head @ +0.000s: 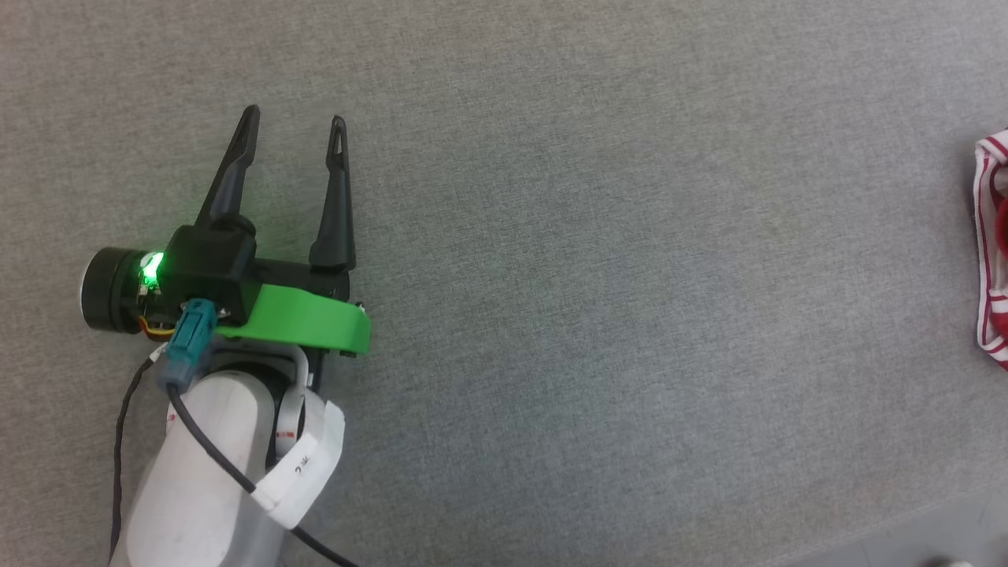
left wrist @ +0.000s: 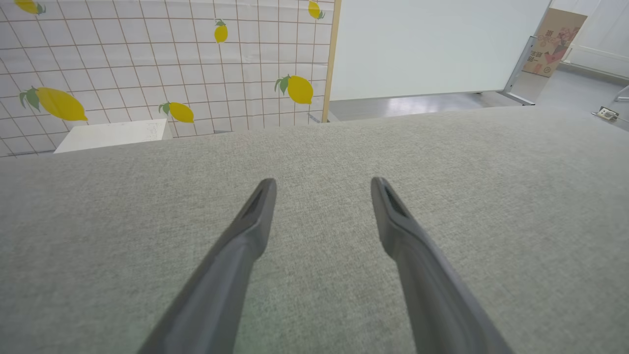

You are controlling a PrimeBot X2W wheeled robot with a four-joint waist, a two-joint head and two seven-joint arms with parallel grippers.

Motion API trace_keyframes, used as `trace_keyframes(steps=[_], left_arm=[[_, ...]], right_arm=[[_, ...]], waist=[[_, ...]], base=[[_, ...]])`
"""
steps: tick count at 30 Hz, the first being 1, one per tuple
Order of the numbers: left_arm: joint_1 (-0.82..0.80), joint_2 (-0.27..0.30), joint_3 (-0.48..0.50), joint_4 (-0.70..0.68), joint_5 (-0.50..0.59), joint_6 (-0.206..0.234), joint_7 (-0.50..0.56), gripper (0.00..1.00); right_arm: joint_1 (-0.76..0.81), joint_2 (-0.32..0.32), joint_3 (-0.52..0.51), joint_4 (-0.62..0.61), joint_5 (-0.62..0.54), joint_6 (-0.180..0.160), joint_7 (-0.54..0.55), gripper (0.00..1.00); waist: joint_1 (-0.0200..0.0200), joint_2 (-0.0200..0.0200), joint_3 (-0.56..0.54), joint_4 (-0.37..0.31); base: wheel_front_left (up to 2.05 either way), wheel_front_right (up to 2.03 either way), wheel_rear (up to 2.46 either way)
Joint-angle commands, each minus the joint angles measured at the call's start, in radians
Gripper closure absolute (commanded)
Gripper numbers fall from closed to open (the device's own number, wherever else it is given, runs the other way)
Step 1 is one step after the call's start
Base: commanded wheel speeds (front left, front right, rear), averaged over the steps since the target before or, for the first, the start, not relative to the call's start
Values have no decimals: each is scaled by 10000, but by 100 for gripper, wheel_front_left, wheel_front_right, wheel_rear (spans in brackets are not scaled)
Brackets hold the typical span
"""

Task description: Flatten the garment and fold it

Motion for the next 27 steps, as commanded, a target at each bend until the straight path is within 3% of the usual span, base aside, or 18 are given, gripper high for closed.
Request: trace_keyframes(steps=[1,8,17,22,27], left_arm=[[72,54,51,7,16,81,-105,0],[592,-213,361,379,-530,245,-881,0],[1317,-590,925,673,-1223,431,-1632,0],[1730,-596,1275,701,-1483,466,-1741,0],[2100,-584,1519,816,-1718,489,-1768,0]], right_arm=[[-249,0,-92,160,26,-19,-320,0],[-754,-85,451,-713,1199,-19,-1911,0],[-395,520,1850,-4578,3318,-19,-3208,0],[371,1615,1772,-6447,3382,-19,-3792,0],[1736,3241,1196,-7880,2635,-19,-4398,0]], waist=[[-3,-1,-183,79],[-3,-1,-1457,285],[-3,-1,-3547,1232],[-3,-1,-4420,1928],[-3,-1,-5090,2568]], base=[[0,0,0],[0,0,0],[0,0,0],[0,0,0],[0,0,0]])
